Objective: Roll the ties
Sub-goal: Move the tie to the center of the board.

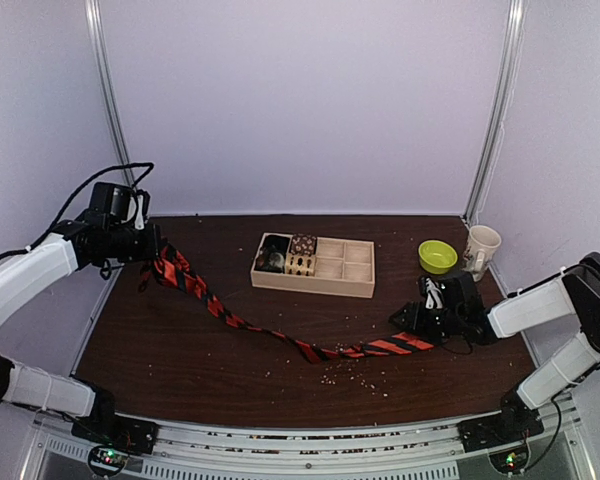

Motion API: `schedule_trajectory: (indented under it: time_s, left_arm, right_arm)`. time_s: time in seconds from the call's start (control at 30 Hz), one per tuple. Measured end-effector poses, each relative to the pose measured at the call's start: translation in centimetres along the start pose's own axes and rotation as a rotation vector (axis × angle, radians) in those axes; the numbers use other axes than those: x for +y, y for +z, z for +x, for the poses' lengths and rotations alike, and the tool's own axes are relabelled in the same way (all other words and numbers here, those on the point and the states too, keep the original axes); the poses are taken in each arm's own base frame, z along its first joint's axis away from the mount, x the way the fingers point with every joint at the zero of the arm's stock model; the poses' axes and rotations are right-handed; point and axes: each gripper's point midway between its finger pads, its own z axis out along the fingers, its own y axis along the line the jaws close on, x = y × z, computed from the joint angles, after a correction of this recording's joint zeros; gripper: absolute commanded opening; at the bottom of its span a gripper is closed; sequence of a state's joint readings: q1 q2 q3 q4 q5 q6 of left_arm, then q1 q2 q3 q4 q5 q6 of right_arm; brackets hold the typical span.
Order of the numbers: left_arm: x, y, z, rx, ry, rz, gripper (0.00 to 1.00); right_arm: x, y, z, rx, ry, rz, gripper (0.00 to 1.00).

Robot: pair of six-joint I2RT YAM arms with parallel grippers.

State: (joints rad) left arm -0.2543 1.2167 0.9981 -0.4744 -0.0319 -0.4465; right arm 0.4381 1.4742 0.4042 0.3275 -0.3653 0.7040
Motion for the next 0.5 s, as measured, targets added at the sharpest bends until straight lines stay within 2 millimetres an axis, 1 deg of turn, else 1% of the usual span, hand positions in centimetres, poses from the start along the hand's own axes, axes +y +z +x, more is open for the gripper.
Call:
schedule_trajectory:
  time_s: [0.07, 0.13, 0.2, 0.27, 0.37, 0.43, 0.47, 0.5]
  left_arm:
    - [-0.1, -0.8, -0.7, -0.02, 0.013, 0.0, 0.0]
    - [-0.4, -1.2, -0.9, -0.026, 0.02, 0.013, 0.0]
    - [-0.7, -1.1, -0.5, -0.013, 0.022, 0.033, 0.0]
    - [-1.0, -0.7, 0.6, 0.013, 0.023, 0.06, 0.0]
    - [-1.3, -0.1, 2.3, 0.055, 0.022, 0.099, 0.0]
    - [-1.5, 0.1, 3.3, 0.081, 0.021, 0.122, 0.0]
    - [-1.6, 0.1, 3.4, 0.084, 0.021, 0.127, 0.0]
    - [-1.7, 0.0, 3.5, 0.084, 0.021, 0.134, 0.0]
  right_arm:
    - [0.0, -0.3, -0.1, -0.004, -0.004, 0.002, 0.51]
    - [-0.1, -0.8, 0.2, 0.01, -0.011, 0.014, 0.51]
    - [0.0, -1.2, 0.8, 0.034, -0.019, 0.024, 0.51]
    - [0.5, -1.5, 1.4, 0.064, -0.03, 0.031, 0.51]
    - [2.7, -1.6, 2.0, 0.103, -0.069, 0.001, 0.51]
    - [5.1, -1.6, 2.2, 0.118, -0.106, -0.038, 0.51]
    - [6.0, -1.6, 2.2, 0.122, -0.119, -0.056, 0.51]
    - [7.4, -1.5, 2.4, 0.129, -0.138, -0.08, 0.51]
